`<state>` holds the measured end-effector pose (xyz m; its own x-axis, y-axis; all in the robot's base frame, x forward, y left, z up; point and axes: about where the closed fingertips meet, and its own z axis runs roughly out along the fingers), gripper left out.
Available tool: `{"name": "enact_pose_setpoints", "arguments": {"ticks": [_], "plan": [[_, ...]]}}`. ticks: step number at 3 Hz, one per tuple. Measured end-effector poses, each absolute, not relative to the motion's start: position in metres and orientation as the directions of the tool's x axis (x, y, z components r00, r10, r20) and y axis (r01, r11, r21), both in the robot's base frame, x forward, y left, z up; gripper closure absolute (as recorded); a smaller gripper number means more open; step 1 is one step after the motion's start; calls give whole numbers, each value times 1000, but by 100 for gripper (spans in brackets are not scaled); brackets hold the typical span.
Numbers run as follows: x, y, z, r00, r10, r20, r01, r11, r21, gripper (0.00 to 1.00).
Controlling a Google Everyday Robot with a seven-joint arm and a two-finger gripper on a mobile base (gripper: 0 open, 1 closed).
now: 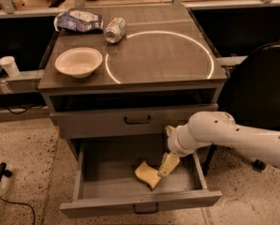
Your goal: Pick sponge from middle drawer and place on counter
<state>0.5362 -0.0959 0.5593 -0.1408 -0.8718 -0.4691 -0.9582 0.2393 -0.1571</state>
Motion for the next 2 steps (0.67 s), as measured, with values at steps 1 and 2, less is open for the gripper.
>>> {"name": "enact_pose_setpoints", "arguments": {"ticks": [1, 2], "plan": [[534, -86, 525, -119, -866, -486, -966, 213, -143, 0], [534, -86, 525, -119, -866, -486, -966, 213, -143, 19]]}}
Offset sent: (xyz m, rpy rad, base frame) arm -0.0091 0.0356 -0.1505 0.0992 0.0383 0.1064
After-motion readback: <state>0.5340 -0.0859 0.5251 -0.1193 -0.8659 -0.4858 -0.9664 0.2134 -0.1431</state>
